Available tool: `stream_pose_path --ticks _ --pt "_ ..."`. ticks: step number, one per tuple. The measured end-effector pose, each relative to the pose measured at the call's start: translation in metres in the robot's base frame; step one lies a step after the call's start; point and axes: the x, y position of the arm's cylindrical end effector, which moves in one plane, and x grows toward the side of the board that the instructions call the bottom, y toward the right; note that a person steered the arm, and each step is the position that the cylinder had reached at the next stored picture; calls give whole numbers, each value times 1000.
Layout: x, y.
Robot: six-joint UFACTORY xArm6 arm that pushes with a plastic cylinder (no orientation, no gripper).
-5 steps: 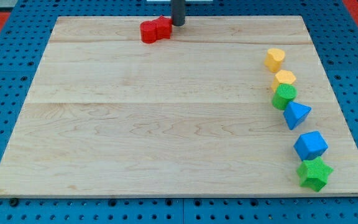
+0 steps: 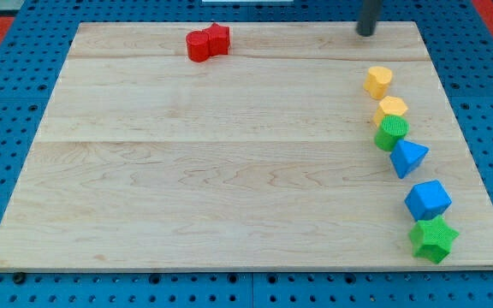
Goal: Push the green circle into the red blocks
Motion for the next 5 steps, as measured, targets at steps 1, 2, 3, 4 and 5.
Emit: stream_pose_path --ticks 1,2,3,4,5 --pt "3 43" --pt "14 102" --pt "79 99" --pt "154 80" --pt "207 19"
